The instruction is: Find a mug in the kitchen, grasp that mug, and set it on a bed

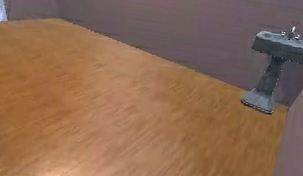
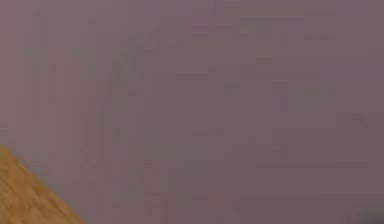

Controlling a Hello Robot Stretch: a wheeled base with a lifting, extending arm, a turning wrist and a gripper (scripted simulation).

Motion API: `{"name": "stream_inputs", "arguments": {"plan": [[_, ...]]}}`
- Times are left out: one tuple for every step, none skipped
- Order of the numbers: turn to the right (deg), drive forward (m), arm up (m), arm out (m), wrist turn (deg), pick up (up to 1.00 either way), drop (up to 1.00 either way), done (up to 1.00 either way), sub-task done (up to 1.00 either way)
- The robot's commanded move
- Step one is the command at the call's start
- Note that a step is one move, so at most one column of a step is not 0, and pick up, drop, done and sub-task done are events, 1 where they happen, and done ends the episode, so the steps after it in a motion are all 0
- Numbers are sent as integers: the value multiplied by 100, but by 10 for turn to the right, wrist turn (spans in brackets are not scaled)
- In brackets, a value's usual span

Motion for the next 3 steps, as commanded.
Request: {"name": "stream_inputs", "arguments": {"plan": [[-450,0,0,0,0,0,0,0,0],[-120,0,0,0,0,0,0,0,0],[0,30,0,0,0,0,0,0,0]]}}
